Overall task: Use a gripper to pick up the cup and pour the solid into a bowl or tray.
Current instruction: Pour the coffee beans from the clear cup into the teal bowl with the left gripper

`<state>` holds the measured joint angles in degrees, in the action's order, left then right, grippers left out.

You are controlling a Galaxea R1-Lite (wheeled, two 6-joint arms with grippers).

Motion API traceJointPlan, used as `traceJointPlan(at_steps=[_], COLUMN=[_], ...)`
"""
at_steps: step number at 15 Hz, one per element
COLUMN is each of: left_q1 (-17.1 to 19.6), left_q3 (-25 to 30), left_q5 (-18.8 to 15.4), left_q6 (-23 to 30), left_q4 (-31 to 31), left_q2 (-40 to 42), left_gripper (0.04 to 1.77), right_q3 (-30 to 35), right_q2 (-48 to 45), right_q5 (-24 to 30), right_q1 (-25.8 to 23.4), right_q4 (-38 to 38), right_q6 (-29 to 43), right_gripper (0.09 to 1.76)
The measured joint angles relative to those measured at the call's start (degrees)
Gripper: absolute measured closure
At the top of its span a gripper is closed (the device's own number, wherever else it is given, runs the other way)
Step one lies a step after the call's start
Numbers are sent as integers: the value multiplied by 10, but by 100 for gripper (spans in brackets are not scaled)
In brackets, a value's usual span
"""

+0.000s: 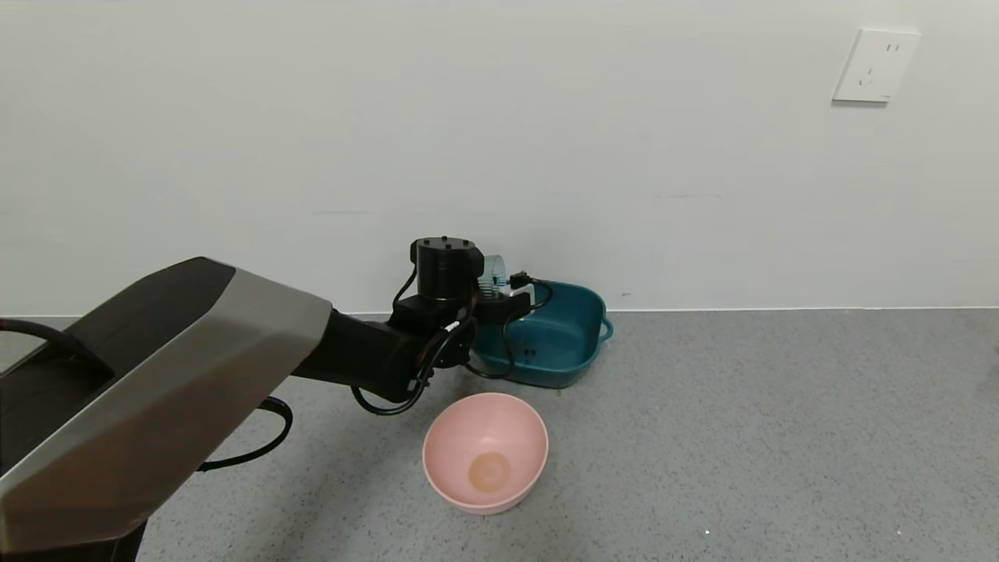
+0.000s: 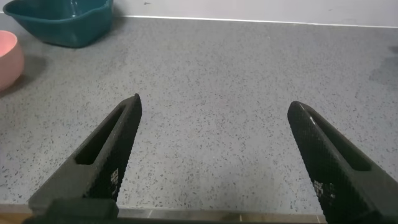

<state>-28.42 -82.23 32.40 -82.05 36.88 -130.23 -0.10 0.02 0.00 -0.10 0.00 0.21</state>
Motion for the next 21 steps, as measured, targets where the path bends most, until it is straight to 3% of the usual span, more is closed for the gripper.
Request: traceJointPlan(at_steps=[7, 21], left_q1=[1, -3], left_q3=[-1, 3], left_q5=[2, 32], left_q6=[-81, -130], left_q4=[48, 49], left_q2=[-13, -14], left_gripper=[53, 53], right_q3=[0, 0], right_q2=[0, 0], right_q5=[0, 0], right_q1=[0, 0], right_q4=[0, 0], right_q6=[0, 0], right_gripper=[14, 14])
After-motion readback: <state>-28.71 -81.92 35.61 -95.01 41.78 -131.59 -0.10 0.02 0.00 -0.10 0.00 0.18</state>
